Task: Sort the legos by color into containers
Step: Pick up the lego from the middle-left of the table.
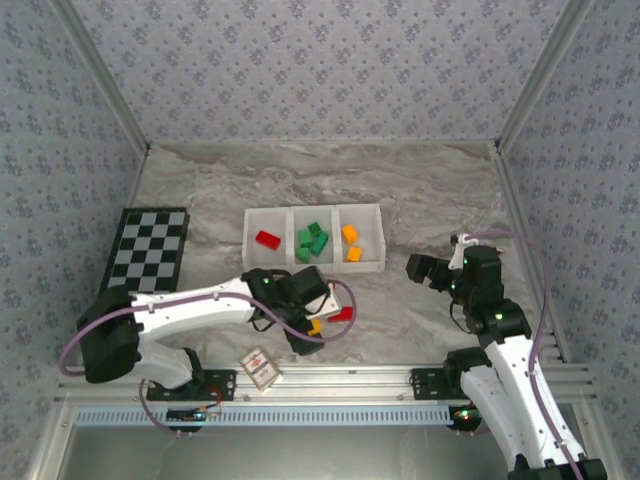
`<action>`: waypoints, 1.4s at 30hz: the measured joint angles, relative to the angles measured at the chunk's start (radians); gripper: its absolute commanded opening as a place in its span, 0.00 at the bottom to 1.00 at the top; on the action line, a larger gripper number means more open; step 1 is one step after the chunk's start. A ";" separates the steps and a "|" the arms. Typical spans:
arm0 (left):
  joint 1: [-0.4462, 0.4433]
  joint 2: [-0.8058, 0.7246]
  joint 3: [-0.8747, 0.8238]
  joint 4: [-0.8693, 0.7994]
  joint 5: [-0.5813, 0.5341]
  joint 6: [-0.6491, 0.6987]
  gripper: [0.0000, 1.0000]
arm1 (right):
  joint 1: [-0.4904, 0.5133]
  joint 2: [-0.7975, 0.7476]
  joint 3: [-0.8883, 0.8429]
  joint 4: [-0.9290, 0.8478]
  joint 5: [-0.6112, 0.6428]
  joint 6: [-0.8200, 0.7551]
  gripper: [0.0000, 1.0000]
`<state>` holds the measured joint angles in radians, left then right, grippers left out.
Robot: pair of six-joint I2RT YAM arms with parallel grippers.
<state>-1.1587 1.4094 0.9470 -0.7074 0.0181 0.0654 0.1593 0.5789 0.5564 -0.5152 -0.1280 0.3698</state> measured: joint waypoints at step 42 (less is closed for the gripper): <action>0.071 0.288 0.063 -0.005 0.101 0.272 0.26 | -0.016 -0.001 -0.002 0.001 -0.002 0.000 1.00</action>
<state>-1.0882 1.6970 1.0103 -0.7124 0.1188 0.3370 0.1432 0.5777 0.5541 -0.5144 -0.1303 0.3698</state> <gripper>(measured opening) 0.329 0.996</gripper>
